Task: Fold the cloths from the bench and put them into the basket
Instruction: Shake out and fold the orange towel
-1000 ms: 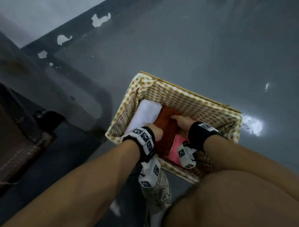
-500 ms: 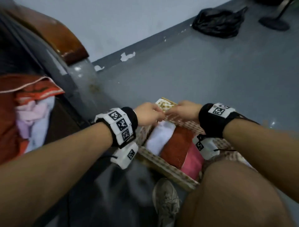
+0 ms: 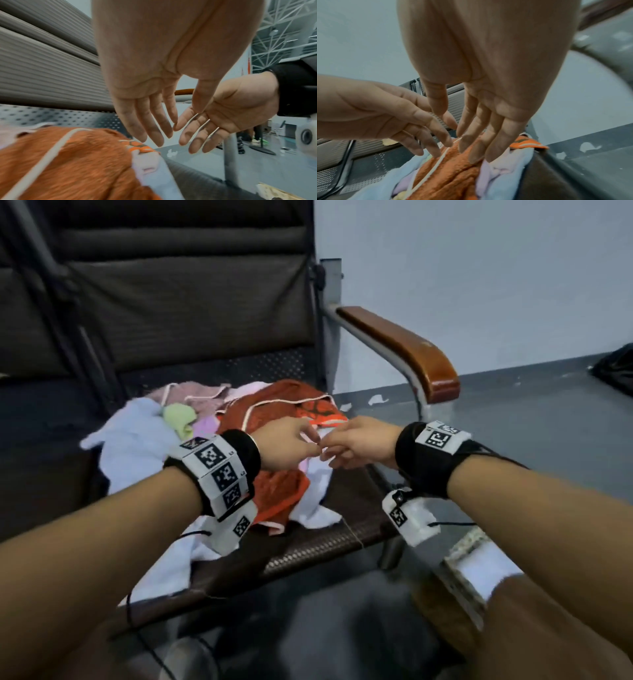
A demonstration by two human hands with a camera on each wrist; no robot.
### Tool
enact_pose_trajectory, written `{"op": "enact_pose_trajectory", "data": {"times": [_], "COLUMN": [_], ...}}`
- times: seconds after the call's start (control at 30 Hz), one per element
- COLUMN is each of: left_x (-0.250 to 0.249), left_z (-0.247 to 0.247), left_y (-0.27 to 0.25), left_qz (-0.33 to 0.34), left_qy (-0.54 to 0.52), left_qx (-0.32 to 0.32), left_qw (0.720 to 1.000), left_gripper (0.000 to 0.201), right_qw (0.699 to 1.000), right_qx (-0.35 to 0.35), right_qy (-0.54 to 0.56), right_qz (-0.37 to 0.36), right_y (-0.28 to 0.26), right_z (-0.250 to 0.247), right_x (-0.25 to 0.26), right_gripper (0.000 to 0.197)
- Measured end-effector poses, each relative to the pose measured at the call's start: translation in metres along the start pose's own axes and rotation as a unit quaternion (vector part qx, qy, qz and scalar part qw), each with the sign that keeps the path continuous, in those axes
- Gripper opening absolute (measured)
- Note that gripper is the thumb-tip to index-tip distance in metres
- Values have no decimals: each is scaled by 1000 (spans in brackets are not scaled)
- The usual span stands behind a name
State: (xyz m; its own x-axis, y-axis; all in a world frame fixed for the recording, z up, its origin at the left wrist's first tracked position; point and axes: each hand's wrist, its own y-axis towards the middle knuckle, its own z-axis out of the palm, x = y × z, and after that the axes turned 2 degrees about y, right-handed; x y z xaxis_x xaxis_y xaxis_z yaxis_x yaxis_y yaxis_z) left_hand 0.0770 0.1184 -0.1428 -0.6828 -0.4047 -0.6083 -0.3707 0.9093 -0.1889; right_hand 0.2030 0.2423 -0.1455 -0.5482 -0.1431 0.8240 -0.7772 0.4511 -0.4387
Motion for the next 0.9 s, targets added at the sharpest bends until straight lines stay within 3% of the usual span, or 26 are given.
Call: {"op": "enact_pose_trajectory", "data": {"times": [0.2,0.3,0.43,0.57,0.63,0.73,0.77,0.87,0.9], "left_x": [79,106,124,127,125,120,118,121,122], "left_z": [-3,5,9,14,11,6,7,12,11], "left_y": [-19,-14,-3,5,8,11,10,5,4], "left_qz": [-132,-216,-234,-218,-210,-217,-230,-260,-265], "left_qy": [47,76,88,104,99,50,33,5,21], "left_qx": [-75,-109,-140,-123,-143,-179,-190,-189,-185], "left_qw": [987,967,958,963,962,958,954,947,946], "left_gripper": [52,67,68,34,23,25,31,78,83], "right_qw": [996,999,992,997,996,995,996,999,998], "right_qx": [26,-2,-52,-47,-43,-39,-36,2,33], "right_qy": [-87,-44,-113,-61,-77,-88,-80,-45,-37], "right_qz": [-15,-11,-15,2,-17,-26,-22,-20,-23], "right_y": [42,61,75,83,84,86,86,84,82], "right_z": [55,69,77,86,89,87,85,88,91], "right_x": [23,4,-15,-6,0,9,10,11,12], "right_gripper": [16,12,42,73,62,33,28,24,21]}}
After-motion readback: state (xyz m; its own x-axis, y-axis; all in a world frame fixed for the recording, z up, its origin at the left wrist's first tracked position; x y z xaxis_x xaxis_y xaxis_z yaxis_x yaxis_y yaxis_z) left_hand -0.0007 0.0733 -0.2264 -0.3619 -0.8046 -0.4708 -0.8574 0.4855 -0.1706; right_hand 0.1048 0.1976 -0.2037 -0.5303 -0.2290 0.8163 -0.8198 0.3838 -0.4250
